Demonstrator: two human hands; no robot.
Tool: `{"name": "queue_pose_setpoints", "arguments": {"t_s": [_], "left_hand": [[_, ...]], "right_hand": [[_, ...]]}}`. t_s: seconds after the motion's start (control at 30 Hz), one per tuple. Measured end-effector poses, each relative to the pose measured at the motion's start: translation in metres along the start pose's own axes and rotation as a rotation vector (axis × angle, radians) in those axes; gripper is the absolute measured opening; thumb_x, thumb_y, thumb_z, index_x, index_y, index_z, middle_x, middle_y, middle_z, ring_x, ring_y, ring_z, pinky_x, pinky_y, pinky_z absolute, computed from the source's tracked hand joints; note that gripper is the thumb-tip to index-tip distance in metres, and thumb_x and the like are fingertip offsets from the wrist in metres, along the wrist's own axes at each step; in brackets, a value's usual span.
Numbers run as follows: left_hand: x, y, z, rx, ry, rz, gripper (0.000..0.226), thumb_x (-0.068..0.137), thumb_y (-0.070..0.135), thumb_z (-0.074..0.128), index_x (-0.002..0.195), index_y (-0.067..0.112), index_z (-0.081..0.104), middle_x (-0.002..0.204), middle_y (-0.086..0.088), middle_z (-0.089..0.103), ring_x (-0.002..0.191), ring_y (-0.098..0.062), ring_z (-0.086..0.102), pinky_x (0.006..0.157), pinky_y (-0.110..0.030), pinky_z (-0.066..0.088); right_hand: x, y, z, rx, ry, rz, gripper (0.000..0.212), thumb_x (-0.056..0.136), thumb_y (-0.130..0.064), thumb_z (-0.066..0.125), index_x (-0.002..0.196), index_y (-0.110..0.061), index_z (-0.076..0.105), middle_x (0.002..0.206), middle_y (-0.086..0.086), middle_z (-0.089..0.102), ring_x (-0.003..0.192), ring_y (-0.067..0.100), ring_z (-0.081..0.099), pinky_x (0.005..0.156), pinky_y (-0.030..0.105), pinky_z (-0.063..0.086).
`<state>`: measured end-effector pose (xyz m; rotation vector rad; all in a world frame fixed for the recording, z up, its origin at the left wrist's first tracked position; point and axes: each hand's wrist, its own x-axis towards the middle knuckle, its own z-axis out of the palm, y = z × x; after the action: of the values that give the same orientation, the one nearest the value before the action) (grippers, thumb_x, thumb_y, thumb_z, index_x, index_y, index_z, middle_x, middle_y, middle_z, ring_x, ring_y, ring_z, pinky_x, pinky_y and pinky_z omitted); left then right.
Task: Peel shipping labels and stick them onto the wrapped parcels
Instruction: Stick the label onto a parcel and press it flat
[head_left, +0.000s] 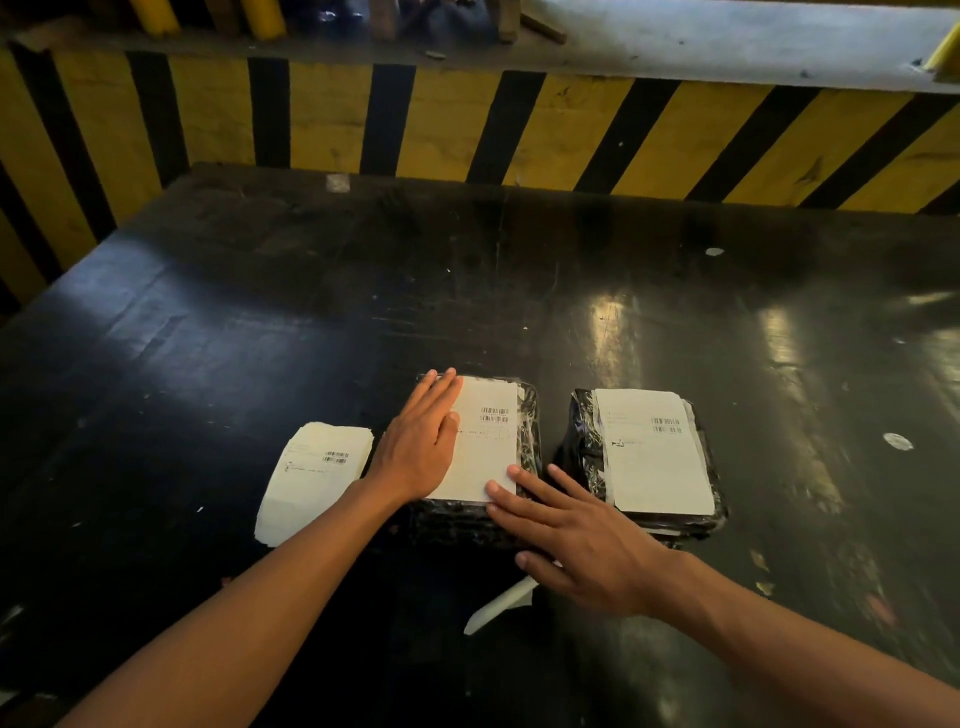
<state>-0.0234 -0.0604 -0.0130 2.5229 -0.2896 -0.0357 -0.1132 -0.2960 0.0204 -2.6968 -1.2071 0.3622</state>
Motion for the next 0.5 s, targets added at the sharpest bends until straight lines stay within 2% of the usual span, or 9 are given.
{"name": "queue_pose_setpoints", "arguments": {"t_s": [0.1,0.13,0.17,0.23,0.33,0.4,0.5], "left_hand": [[0.000,0.005,-0.004,0.065,-0.026,-0.005,0.051,0.105,0.030,0.024,0.156,0.024,0.017,0.164,0.011,0.009,0.151,-0.007,-0.002,0.122,-0.047,0.017],[0.001,0.007,-0.007,0.138,-0.054,-0.009,0.052,0.105,0.031,0.023,0.156,0.023,0.014,0.165,0.010,0.007,0.151,-0.009,-0.002,0.122,-0.048,0.014],[0.003,0.010,-0.010,0.228,-0.083,-0.001,0.053,0.105,0.032,0.022,0.156,0.023,0.012,0.165,0.009,0.005,0.152,-0.011,-0.003,0.122,-0.050,0.010],[0.006,0.016,-0.014,0.391,-0.128,0.067,0.054,0.104,0.035,0.020,0.156,0.025,0.009,0.165,0.009,0.001,0.152,-0.014,-0.005,0.122,-0.053,0.003],[0.010,0.022,-0.014,0.430,-0.176,0.126,0.054,0.105,0.037,0.019,0.157,0.026,0.008,0.165,0.011,0.000,0.152,-0.012,-0.007,0.122,-0.052,0.001],[0.007,0.022,-0.012,0.413,-0.172,0.111,0.054,0.105,0.038,0.018,0.157,0.027,0.005,0.165,0.012,-0.001,0.151,-0.011,-0.007,0.122,-0.050,-0.001],[-0.004,0.018,-0.011,0.392,-0.156,0.092,0.055,0.104,0.041,0.018,0.157,0.028,0.004,0.164,0.014,-0.003,0.150,-0.008,-0.009,0.123,-0.050,-0.001]], "right_hand": [[0.004,0.002,-0.012,0.187,0.169,0.033,0.045,0.104,-0.038,0.033,0.145,-0.027,0.046,0.154,-0.011,0.042,0.148,0.005,0.021,0.124,0.036,0.012],[0.009,0.003,-0.013,0.194,0.239,0.066,0.043,0.103,-0.036,0.035,0.143,-0.025,0.049,0.150,-0.009,0.048,0.144,0.006,0.031,0.122,0.035,0.020],[0.016,0.003,-0.013,0.180,0.273,0.113,0.045,0.103,-0.036,0.035,0.145,-0.024,0.046,0.150,-0.006,0.047,0.142,0.007,0.033,0.120,0.035,0.023],[0.033,0.002,-0.011,0.129,0.239,0.208,0.054,0.103,-0.043,0.026,0.154,-0.024,0.027,0.162,-0.004,0.025,0.150,0.010,0.016,0.123,0.038,0.014],[0.050,0.004,-0.003,0.051,0.138,0.305,0.064,0.101,-0.050,0.006,0.157,-0.021,-0.001,0.165,-0.003,-0.007,0.151,0.013,-0.012,0.124,0.044,0.001],[0.052,0.003,0.001,0.020,0.143,0.327,0.068,0.096,-0.052,-0.003,0.156,-0.020,-0.005,0.164,-0.002,-0.012,0.150,0.015,-0.016,0.124,0.045,0.001],[0.049,0.002,0.009,-0.037,0.190,0.325,0.071,0.096,-0.054,-0.007,0.156,-0.018,0.001,0.164,0.001,-0.005,0.151,0.019,-0.008,0.123,0.049,0.007]]}}
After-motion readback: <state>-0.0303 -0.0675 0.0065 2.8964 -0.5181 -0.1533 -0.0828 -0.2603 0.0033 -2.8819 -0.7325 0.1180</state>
